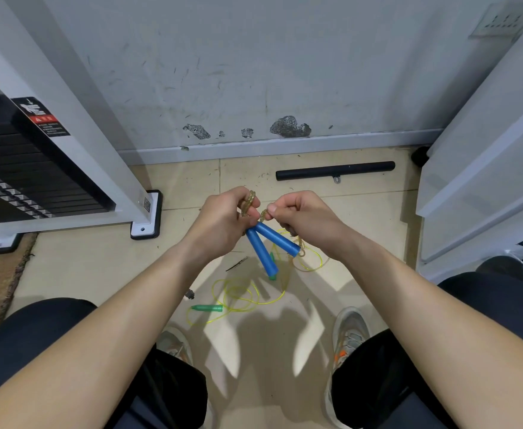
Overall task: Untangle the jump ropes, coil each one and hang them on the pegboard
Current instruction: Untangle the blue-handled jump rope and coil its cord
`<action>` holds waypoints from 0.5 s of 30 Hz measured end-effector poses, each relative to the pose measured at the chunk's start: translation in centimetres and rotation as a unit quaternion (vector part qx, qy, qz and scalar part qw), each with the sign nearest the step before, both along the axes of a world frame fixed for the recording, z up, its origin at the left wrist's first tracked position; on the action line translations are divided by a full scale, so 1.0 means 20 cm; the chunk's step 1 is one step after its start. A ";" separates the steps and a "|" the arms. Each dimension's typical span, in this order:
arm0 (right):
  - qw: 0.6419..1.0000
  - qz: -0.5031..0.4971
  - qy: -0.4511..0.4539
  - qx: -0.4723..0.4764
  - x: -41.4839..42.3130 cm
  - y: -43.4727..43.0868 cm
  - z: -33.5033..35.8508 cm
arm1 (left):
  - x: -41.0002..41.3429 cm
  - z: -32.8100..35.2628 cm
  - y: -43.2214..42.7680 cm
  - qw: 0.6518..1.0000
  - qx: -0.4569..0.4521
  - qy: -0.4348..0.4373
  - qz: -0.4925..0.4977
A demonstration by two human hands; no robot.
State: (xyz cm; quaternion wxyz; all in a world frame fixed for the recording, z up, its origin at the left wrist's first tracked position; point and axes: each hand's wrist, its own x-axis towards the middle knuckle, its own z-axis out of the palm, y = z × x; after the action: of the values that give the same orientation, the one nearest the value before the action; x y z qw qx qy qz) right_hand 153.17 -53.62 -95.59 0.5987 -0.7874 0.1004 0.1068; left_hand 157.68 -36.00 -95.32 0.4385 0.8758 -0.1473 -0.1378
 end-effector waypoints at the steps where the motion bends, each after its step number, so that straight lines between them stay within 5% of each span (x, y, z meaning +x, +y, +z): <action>1: 1.000 -0.001 0.003 0.001 0.00 0.01 0.00 | 0.00 0.00 0.00 1.000 0.003 -0.003 0.001; 8: 0.998 0.026 0.005 -0.052 -0.04 0.07 0.08 | 0.00 -0.03 -0.02 0.997 0.007 -0.018 0.069; 15: 0.990 0.046 -0.061 -0.119 -0.16 0.21 0.07 | 0.03 -0.04 -0.02 0.971 -0.114 -0.029 0.206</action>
State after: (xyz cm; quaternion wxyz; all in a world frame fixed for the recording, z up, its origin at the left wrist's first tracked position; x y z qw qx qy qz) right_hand 150.01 -49.34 -94.17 0.4998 -0.8622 0.0391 0.0728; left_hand 158.21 -36.47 -96.08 0.5499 0.8352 0.0090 -0.0016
